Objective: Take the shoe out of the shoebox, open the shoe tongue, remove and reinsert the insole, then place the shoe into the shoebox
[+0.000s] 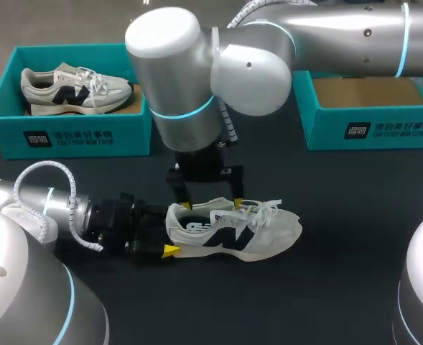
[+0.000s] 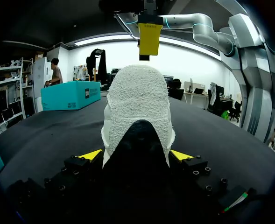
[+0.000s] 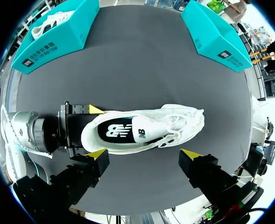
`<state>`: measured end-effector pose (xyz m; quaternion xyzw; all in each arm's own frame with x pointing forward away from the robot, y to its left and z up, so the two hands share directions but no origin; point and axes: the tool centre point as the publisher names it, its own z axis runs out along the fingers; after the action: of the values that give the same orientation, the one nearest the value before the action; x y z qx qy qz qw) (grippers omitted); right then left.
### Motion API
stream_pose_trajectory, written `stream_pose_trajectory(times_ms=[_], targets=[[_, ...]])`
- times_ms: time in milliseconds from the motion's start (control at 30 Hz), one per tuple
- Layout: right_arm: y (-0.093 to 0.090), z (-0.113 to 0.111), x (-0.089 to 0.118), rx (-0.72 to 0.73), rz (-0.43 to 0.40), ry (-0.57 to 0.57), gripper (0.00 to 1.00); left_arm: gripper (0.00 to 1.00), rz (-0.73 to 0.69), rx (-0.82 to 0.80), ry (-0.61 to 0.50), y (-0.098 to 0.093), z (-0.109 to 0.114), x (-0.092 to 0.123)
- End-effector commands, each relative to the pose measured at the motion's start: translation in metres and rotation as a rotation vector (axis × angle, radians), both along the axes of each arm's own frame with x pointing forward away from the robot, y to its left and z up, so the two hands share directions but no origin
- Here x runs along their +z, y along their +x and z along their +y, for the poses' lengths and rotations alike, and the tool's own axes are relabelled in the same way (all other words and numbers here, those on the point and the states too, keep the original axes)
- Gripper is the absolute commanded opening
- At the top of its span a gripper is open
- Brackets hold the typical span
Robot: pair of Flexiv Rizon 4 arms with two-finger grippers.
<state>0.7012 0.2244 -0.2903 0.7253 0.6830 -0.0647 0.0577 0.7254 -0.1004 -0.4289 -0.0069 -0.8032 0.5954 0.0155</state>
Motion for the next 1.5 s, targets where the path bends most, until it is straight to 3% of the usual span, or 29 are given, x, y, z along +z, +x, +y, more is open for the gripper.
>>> stream_pose_trajectory(times_ms=[33, 400, 933, 1500], targets=[[-0.005, 0.006, -0.001, -0.255, -0.052, -0.037, 1.0, 0.0, -0.001, 0.001, -0.001, 0.0, 0.0, -0.002], [-0.004, 0.011, -0.003, -0.259, -0.058, -0.076, 1.0, 0.0, -0.001, 0.001, -0.001, 0.0, 0.0, -0.002], [0.006, 0.011, -0.041, -0.253, -0.095, -0.286, 1.0, 0.0, -0.001, 0.001, -0.001, 0.0, 0.0, -0.002], [0.008, -0.012, -0.063, -0.255, -0.113, -0.384, 1.0, 0.0, -0.001, 0.001, -0.001, 0.0, 0.0, -0.002]])
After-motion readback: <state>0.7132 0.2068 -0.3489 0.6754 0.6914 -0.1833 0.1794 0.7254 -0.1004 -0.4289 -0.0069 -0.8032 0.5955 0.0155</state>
